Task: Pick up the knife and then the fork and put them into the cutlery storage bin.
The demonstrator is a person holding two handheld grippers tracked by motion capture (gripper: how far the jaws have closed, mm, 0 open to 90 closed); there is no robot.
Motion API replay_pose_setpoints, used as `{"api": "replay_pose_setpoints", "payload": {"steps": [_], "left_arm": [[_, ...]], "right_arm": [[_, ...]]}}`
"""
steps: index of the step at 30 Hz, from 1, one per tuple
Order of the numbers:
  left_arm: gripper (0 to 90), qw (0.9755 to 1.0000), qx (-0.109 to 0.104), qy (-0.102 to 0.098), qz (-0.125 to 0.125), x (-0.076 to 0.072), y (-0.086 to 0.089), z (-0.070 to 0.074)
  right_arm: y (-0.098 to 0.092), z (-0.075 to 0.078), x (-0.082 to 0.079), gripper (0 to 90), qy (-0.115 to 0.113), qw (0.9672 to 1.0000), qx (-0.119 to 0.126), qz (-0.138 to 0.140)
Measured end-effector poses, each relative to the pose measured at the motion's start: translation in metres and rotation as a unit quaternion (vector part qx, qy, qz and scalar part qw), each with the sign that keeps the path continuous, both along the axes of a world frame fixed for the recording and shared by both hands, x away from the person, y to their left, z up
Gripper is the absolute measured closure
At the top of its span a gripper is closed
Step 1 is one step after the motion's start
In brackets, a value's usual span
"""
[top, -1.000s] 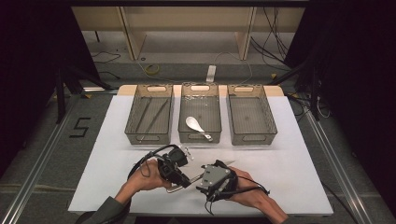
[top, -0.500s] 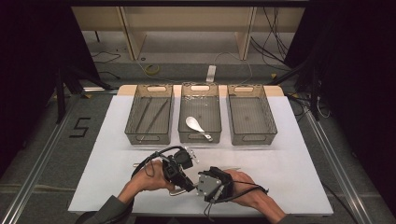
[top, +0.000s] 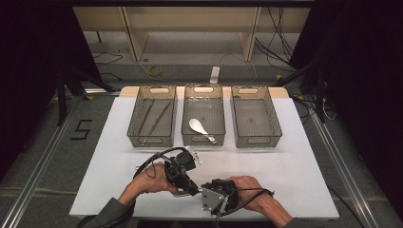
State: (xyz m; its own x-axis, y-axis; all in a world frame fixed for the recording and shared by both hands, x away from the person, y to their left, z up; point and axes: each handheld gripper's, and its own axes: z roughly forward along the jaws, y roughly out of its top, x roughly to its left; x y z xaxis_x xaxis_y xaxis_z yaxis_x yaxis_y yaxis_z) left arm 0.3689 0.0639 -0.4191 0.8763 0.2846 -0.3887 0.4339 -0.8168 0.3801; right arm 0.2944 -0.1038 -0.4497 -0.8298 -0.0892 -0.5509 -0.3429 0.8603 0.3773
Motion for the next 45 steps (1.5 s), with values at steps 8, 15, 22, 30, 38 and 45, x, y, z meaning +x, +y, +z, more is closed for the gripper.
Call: {"api": "replay_pose_setpoints", "payload": {"steps": [8, 15, 22, 30, 38, 45], "left_arm": [[58.4, 0.9994, -0.006, -0.025, 0.022, 0.001, 0.005, 0.002], [33.4, 0.9964, -0.005, -0.061, 0.058, 0.005, 0.02, 0.007], [23.7, 0.9884, -0.042, -0.097, 0.109, 0.009, 0.035, 0.017], [19.3, 0.9747, -0.083, -0.133, 0.159, 0.012, 0.05, 0.018], [18.5, 0.9531, -0.109, -0.177, 0.22, 0.015, 0.07, 0.012], [18.4, 0.943, -0.095, -0.197, 0.251, 0.015, 0.089, 0.005]], "right_arm": [[-0.003, 0.001, 0.002, 81.4, 0.003, 0.9999, -0.012, -0.007], [-0.011, 0.005, 0.007, 81.5, 0.019, 0.9995, -0.003, -0.023], [-0.023, 0.008, 0.02, 81.5, 0.038, 0.9965, 0.013, -0.074], [-0.052, 0.022, 0.05, 81.5, 0.101, 0.977, 0.081, -0.17], [-0.085, 0.043, 0.083, 81.5, 0.148, 0.9401, 0.152, -0.267], [-0.103, 0.063, 0.111, 81.5, 0.176, 0.9123, 0.192, -0.316]]}}
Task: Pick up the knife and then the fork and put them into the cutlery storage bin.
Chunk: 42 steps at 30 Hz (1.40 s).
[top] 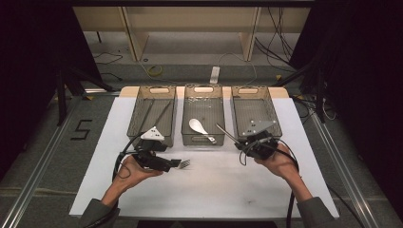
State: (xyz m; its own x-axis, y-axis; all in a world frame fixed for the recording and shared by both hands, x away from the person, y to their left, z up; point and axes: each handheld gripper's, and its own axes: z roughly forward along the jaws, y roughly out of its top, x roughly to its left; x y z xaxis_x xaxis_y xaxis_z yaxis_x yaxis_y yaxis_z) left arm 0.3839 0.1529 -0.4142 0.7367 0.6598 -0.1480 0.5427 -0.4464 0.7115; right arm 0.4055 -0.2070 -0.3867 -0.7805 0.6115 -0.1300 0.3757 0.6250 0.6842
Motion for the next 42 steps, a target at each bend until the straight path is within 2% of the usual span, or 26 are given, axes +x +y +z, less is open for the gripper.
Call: {"api": "replay_pose_setpoints", "payload": {"steps": [3, 11, 15, 17, 21, 25, 30, 32, 38, 42], "left_arm": [[17.8, 0.9998, 0.017, -0.004, 0.008, -0.001, 0.008, -0.005], [16.6, 0.9995, 0.009, -0.011, 0.029, -0.005, 0.029, -0.01], [16.5, 0.9989, -0.004, -0.024, 0.039, -0.008, 0.035, -0.009], [16.5, 0.9982, -0.018, -0.033, 0.046, -0.009, 0.037, -0.009], [16.5, 0.9971, -0.039, -0.04, 0.053, -0.009, 0.04, -0.008], [16.5, 0.997, -0.041, -0.037, 0.054, -0.009, 0.04, -0.009], [16.2, 0.9971, -0.041, -0.036, 0.054, -0.009, 0.038, -0.01], [16.1, 0.997, -0.042, -0.035, 0.054, -0.009, 0.038, -0.011], [16.1, 0.9977, -0.029, -0.037, 0.049, -0.009, 0.036, -0.011], [16.1, 0.998, -0.017, -0.037, 0.048, -0.009, 0.035, -0.013]], "right_arm": [[-0.006, 0.007, 0.014, 81.5, 0.011, 0.9996, 0.016, -0.02], [-0.016, 0.022, 0.057, 81.5, 0.033, 0.9957, 0.036, -0.079], [-0.018, 0.025, 0.079, 81.5, 0.042, 0.9926, 0.039, -0.107], [-0.019, 0.025, 0.09, 81.5, 0.045, 0.9907, 0.038, -0.122], [-0.021, 0.023, 0.111, 81.5, 0.054, 0.9864, 0.033, -0.151], [-0.022, 0.02, 0.128, 81.4, 0.064, 0.9817, 0.033, -0.177], [-0.024, 0.013, 0.142, 81.4, 0.075, 0.9759, 0.033, -0.202], [-0.024, 0.011, 0.146, 81.4, 0.077, 0.9746, 0.03, -0.208], [-0.024, 0.004, 0.157, 81.4, 0.088, 0.9684, 0.019, -0.233], [-0.023, -0.002, 0.163, 81.4, 0.094, 0.9654, 0.011, -0.243]]}}
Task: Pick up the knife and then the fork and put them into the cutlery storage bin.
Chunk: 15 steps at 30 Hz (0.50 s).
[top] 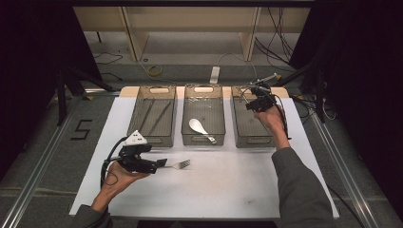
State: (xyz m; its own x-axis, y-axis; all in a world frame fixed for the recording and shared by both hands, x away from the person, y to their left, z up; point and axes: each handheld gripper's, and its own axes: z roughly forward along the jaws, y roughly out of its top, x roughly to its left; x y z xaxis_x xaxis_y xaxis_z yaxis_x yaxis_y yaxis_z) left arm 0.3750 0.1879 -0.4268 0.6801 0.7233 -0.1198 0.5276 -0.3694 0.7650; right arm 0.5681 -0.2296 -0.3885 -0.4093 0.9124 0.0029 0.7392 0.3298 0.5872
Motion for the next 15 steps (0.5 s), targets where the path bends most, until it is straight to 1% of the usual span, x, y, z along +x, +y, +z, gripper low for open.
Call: {"api": "replay_pose_setpoints", "payload": {"steps": [3, 5, 7, 8, 9, 10, 11, 12, 13, 15], "left_arm": [[16.1, 1.0, -0.002, 0.001, 0.0, 0.0, 0.0, 0.0], [16.1, 1.0, -0.001, 0.003, 0.0, 0.0, 0.0, 0.0], [16.1, 1.0, 0.0, 0.003, 0.0, 0.0, 0.0, 0.0], [16.1, 1.0, 0.0, 0.003, 0.0, 0.0, 0.001, 0.0], [16.1, 1.0, 0.0, 0.003, 0.0, 0.0, 0.001, 0.0], [16.1, 1.0, 0.0, 0.003, 0.0, 0.0, 0.001, 0.0], [16.1, 1.0, 0.001, 0.003, 0.001, 0.0, 0.001, 0.0], [16.1, 1.0, 0.0, 0.005, 0.001, 0.001, 0.001, 0.0], [16.1, 1.0, 0.002, 0.004, 0.002, 0.0, 0.001, 0.0], [16.1, 1.0, 0.001, 0.002, 0.004, 0.0, 0.001, 0.001]], "right_arm": [[0.002, -0.004, 0.004, 81.3, 0.01, 0.9998, -0.012, -0.011], [0.002, -0.007, 0.006, 80.9, 0.016, 0.9997, -0.015, -0.014], [0.004, -0.01, 0.008, 79.0, 0.028, 0.9994, -0.015, -0.015], [0.004, -0.011, 0.008, 74.9, 0.024, 0.9996, -0.011, -0.013], [0.004, -0.009, 0.008, 69.8, 0.021, 0.9997, 0.003, -0.012], [0.004, -0.006, 0.007, 67.6, 0.02, 0.9996, 0.018, -0.008], [0.004, -0.004, 0.007, 67.0, 0.018, 0.9996, 0.021, -0.002], [0.005, -0.001, 0.006, 66.6, 0.018, 0.9997, 0.019, 0.001], [0.005, 0.002, 0.004, 65.9, 0.012, 0.9998, 0.014, 0.006], [0.004, 0.008, 0.001, 63.9, 0.006, 0.9997, 0.021, 0.01]]}}
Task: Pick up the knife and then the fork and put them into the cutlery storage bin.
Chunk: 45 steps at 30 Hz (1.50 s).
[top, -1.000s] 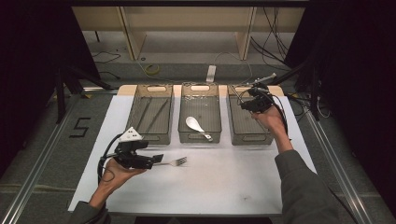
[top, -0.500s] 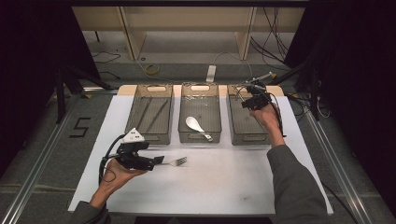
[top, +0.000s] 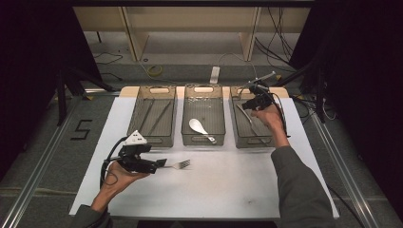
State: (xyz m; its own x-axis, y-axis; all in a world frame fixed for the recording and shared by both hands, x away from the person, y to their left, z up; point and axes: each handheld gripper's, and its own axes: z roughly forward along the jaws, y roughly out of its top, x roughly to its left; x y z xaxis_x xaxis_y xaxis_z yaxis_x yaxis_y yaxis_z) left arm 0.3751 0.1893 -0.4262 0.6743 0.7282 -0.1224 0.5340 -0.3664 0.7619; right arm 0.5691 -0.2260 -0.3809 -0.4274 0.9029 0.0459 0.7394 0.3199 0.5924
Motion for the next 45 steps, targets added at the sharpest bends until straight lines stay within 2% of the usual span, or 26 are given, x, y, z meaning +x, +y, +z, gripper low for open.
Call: {"api": "replay_pose_setpoints", "payload": {"steps": [4, 8, 14, 19, 24, 26, 29, 34, 36, 39, 41, 45], "left_arm": [[16.1, 1.0, 0.003, 0.005, 0.0, 0.001, 0.0, -0.001], [16.1, 1.0, 0.007, 0.007, -0.001, 0.002, 0.0, -0.001], [16.1, 0.9998, 0.018, 0.012, -0.001, 0.004, 0.0, -0.003], [16.3, 0.9992, 0.034, 0.021, -0.004, 0.006, -0.002, -0.006], [16.5, 0.9981, 0.053, 0.029, -0.01, 0.009, -0.003, -0.01], [16.6, 0.9976, 0.056, 0.039, -0.011, 0.01, -0.004, -0.011], [16.8, 0.997, 0.055, 0.051, -0.016, 0.013, -0.006, -0.013], [16.9, 0.9952, 0.074, 0.061, -0.02, 0.017, -0.007, -0.014], [17.2, 0.9942, 0.073, 0.076, -0.018, 0.021, -0.007, -0.016], [17.8, 0.9909, 0.103, 0.085, -0.018, 0.026, -0.007, -0.017], [18.6, 0.9886, 0.116, 0.095, -0.016, 0.029, -0.006, -0.018], [22.3, 0.9814, 0.153, 0.114, -0.019, 0.035, -0.01, -0.018]], "right_arm": [[-0.001, 0.008, -0.01, 55.8, -0.009, 0.9998, 0.008, 0.015], [0.004, 0.018, -0.028, 47.8, -0.029, 0.9984, 0.027, 0.041], [0.016, 0.03, -0.069, 38.5, -0.058, 0.9923, 0.051, 0.097], [0.024, 0.033, -0.107, 36.3, -0.076, 0.9859, 0.067, 0.133], [0.024, 0.026, -0.137, 35.0, -0.079, 0.9811, 0.082, 0.156], [0.023, 0.021, -0.146, 35.0, -0.079, 0.9797, 0.088, 0.162], [0.022, 0.009, -0.156, 34.9, -0.075, 0.9772, 0.095, 0.175], [0.024, -0.009, -0.172, 32.6, -0.066, 0.9746, 0.093, 0.193], [0.025, -0.014, -0.178, 32.6, -0.069, 0.9732, 0.095, 0.198], [0.026, -0.022, -0.185, 32.4, -0.062, 0.9718, 0.095, 0.207], [0.028, -0.026, -0.19, 32.3, -0.059, 0.9709, 0.093, 0.213], [0.029, -0.034, -0.196, 32.3, -0.047, 0.9703, 0.095, 0.218]]}}
